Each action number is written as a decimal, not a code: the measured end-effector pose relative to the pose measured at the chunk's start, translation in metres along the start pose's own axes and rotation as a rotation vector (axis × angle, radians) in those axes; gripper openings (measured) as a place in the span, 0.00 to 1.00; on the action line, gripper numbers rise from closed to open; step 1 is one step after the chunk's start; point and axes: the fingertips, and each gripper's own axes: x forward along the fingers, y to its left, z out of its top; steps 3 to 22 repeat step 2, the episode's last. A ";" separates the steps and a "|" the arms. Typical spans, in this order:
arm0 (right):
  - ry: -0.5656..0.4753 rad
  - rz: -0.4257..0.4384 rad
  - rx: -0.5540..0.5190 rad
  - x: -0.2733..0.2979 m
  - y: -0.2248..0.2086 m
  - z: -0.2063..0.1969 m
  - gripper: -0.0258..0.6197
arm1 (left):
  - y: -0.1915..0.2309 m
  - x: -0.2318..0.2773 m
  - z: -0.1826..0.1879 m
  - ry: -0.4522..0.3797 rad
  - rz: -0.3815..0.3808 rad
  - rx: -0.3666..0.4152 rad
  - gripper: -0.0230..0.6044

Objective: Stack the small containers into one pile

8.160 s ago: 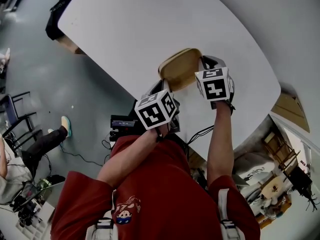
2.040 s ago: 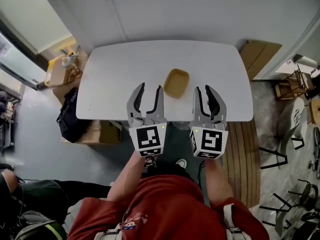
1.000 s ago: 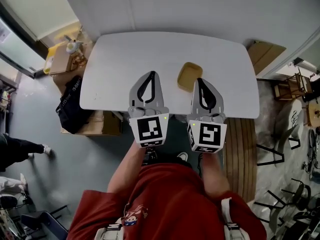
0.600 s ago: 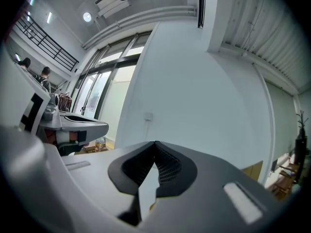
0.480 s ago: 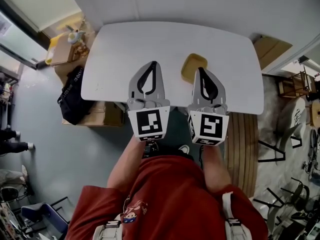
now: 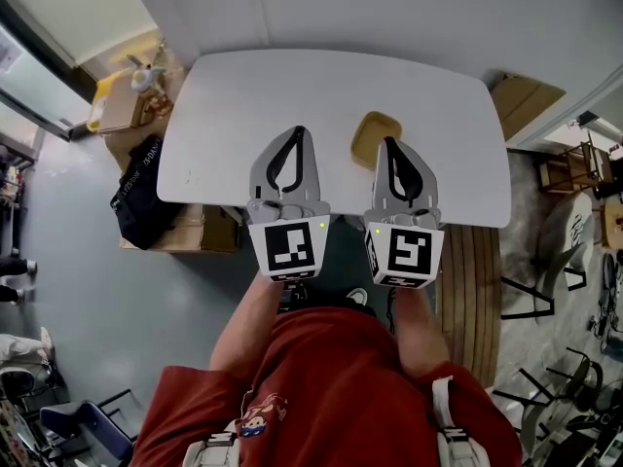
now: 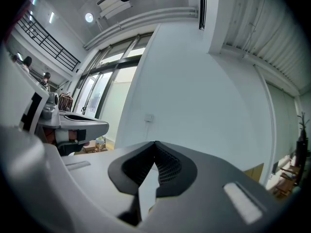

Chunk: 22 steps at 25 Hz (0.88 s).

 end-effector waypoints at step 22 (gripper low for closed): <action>-0.001 0.002 -0.004 0.001 0.002 0.002 0.04 | 0.002 -0.001 0.001 -0.006 -0.001 -0.002 0.04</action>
